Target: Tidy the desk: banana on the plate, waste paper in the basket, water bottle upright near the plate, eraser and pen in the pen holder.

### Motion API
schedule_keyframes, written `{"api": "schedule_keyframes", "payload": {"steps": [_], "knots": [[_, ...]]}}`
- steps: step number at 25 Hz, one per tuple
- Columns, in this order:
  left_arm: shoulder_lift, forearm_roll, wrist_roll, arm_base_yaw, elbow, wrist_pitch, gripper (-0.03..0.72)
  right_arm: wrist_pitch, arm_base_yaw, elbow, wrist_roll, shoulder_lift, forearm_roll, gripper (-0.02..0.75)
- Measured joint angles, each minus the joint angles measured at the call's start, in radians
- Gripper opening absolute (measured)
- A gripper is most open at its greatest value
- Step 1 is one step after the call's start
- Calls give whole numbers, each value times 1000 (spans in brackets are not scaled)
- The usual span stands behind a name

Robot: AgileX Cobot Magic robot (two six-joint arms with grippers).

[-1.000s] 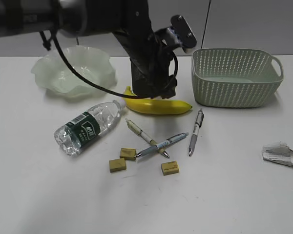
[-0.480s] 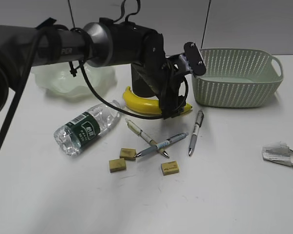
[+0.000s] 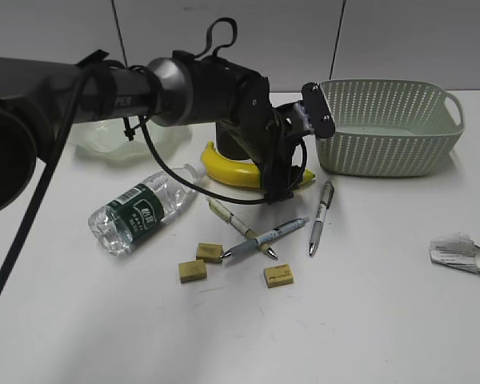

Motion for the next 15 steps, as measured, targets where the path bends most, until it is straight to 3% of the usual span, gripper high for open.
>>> {"api": "schedule_keyframes", "payload": {"steps": [8,10,12,15], "knots": [[35,0,-4,0,-3,-61,512,0,0,0,0,0,0,454],[37,-1,-5,0,-4,-62,442,0,0,0,0,0,0,454],[39,0,-6,0,-4,-60,314,0,0,0,0,0,0,454],[39,1,-6,0,-4,-54,321,0,0,0,0,0,0,454]]}}
